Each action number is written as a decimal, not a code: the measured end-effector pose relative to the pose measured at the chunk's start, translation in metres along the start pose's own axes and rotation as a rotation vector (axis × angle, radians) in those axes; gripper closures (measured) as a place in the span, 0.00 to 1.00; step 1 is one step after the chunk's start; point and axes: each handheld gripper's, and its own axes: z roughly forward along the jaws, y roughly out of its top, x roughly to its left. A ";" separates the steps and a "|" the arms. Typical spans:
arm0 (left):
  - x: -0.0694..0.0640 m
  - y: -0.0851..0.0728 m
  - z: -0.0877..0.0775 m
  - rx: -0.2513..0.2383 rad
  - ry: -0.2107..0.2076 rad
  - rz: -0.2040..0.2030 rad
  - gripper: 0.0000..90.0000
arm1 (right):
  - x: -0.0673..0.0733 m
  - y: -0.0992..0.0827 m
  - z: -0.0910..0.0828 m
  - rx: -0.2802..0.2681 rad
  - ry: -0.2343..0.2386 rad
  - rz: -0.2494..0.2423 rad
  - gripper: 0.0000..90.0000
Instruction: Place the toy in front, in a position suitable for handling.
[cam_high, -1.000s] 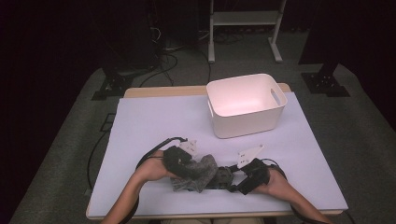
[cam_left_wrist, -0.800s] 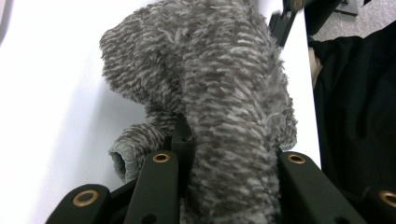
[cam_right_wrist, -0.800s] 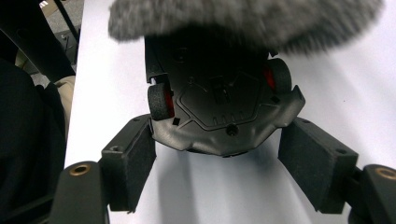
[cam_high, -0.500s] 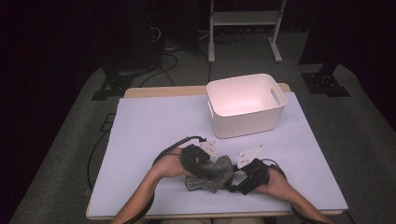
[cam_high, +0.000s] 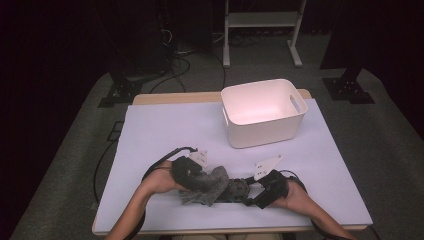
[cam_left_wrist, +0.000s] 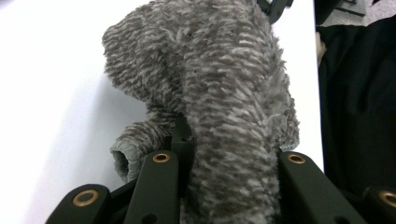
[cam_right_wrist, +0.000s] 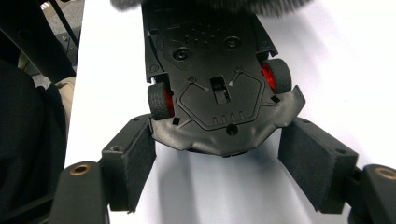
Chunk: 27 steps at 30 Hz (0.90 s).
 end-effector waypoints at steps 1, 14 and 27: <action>0.001 -0.002 -0.002 0.000 0.004 -0.006 0.78 | 0.000 0.000 0.000 -0.001 0.001 0.002 0.30; -0.004 0.038 0.021 0.008 -0.034 0.071 0.78 | 0.001 0.001 0.000 0.002 -0.006 -0.005 0.29; -0.003 0.091 0.051 -0.007 -0.063 0.154 0.78 | 0.001 0.002 0.001 0.003 -0.005 -0.006 0.29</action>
